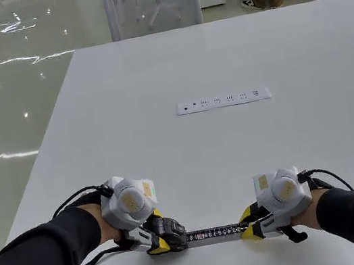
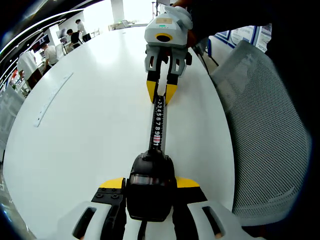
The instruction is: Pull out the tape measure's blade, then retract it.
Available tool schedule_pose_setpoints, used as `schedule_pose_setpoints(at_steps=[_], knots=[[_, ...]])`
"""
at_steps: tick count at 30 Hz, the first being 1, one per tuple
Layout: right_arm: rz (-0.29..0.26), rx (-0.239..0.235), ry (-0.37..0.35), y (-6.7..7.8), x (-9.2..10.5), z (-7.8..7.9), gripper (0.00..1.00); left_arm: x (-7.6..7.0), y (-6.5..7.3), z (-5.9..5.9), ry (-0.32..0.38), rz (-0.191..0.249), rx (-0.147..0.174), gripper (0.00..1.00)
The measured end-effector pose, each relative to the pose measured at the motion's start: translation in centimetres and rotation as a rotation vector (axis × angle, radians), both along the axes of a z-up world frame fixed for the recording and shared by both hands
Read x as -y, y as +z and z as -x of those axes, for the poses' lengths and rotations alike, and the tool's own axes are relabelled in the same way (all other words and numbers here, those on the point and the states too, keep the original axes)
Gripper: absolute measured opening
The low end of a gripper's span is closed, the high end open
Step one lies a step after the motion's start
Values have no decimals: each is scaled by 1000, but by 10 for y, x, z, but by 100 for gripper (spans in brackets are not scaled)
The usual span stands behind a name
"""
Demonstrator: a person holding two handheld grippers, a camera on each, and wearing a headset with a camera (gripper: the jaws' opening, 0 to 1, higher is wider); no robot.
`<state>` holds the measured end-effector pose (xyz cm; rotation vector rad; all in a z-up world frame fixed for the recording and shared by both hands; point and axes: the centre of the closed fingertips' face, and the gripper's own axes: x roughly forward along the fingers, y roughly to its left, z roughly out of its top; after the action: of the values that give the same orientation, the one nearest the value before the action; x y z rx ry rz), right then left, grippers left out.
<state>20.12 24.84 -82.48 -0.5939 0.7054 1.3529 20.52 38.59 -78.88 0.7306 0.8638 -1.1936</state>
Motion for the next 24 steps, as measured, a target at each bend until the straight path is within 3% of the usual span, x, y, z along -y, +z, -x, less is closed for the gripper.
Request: schedule_pose_setpoints(at_steps=[24], knots=[[9, -4, -7, 0, 18, 0, 10, 0, 0, 0, 13, -4, -5, 32]])
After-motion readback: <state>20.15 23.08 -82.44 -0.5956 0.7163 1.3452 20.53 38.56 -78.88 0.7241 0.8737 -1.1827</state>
